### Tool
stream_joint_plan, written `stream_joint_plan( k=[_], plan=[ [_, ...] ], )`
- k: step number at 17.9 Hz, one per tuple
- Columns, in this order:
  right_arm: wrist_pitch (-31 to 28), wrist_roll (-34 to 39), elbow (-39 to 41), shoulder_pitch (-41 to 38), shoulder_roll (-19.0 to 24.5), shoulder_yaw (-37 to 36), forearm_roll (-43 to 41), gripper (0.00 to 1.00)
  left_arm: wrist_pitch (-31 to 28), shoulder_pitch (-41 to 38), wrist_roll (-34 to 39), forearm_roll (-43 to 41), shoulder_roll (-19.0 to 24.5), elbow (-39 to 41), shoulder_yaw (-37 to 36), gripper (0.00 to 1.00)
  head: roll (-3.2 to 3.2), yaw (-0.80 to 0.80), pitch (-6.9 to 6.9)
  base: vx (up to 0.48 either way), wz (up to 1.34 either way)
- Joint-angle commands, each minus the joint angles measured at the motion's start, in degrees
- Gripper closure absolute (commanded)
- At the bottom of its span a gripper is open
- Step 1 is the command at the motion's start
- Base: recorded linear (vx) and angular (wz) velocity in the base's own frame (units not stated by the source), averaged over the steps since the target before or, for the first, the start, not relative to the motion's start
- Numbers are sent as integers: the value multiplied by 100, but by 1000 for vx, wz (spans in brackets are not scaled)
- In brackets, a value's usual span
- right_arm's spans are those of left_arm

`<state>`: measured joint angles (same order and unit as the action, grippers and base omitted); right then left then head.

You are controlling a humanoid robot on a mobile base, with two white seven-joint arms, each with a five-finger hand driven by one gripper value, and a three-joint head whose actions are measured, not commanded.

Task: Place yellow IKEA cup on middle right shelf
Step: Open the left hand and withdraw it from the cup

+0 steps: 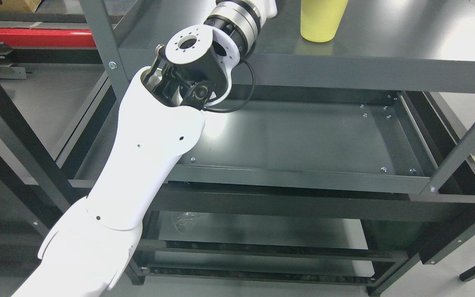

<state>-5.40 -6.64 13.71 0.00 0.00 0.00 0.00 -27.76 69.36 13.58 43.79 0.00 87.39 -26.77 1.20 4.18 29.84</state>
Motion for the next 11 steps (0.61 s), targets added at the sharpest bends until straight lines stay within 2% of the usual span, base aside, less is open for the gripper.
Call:
stream_joint_plan(
  k=[1, 3, 5, 7, 9, 11],
  plan=[
    [4, -4, 0, -79, -100, 97, -141, 1, 59, -397, -1294, -55, 131, 797, 153, 1, 0, 0, 0, -33, 0],
    [4, -4, 0, -79, -100, 97, -141, 1, 540, -406, -1813, -133, 289, 797, 145, 1, 0, 0, 0, -54, -10],
    [4, -4, 0, -79, -100, 97, -141, 1, 1112, -510, -2174, -597, 360, 797, 102, 1, 0, 0, 0, -72, 10],
    [4, -4, 0, -79, -100, 97, -141, 1, 1404, -738, -2857, -862, 448, 797, -12, 2, 0, 0, 0, -62, 51],
    [4, -4, 0, -79, -100, 97, -141, 1, 1544, -1151, -3526, -1239, 527, 797, -345, 2, 0, 0, 0, -85, 115],
    [4, -4, 0, -79, -100, 97, -141, 1, 2079, -1800, -3723, -1906, 414, 788, -435, 2, 0, 0, 0, -96, 113]
  ],
)
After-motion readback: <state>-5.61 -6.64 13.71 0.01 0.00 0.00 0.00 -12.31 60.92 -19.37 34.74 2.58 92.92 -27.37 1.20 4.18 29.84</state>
